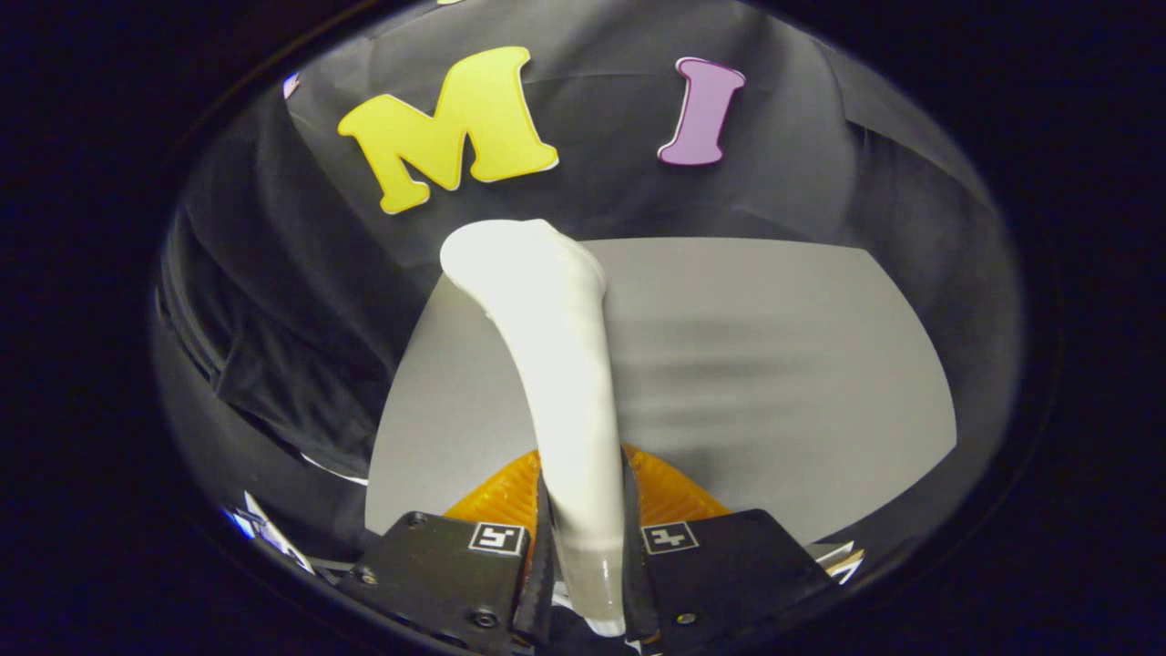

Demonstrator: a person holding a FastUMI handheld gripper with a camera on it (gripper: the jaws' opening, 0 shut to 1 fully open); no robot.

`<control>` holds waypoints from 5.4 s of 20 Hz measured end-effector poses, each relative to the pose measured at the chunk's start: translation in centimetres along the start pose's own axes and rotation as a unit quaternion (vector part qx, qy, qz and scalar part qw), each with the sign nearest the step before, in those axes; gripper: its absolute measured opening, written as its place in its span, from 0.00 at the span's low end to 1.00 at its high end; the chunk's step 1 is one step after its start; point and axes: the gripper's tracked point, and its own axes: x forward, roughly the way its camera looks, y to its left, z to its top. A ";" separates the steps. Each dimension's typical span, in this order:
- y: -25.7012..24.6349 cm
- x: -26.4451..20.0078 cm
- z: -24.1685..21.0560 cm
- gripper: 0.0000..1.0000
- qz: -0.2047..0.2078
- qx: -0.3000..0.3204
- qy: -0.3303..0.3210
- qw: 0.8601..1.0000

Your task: Iron the clothes twice with a garment steamer, once on the left side and once on the right side.

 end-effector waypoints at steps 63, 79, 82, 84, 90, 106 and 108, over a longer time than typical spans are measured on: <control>26.9 -18.3 6.8 0.33 -0.021 -0.037 -0.425 0.904; 25.5 -13.3 -0.9 0.33 -0.027 -0.068 -0.370 0.926; 25.3 -11.9 -2.8 0.33 -0.034 -0.080 -0.355 0.931; 25.3 -10.9 -3.9 0.33 -0.036 -0.085 -0.345 0.934; 24.8 -8.9 -6.6 0.33 -0.045 -0.097 -0.323 0.941; 25.2 -4.3 -12.5 0.33 -0.070 -0.162 -0.295 0.939; 25.2 -3.1 -13.7 0.33 -0.065 -0.166 -0.275 0.945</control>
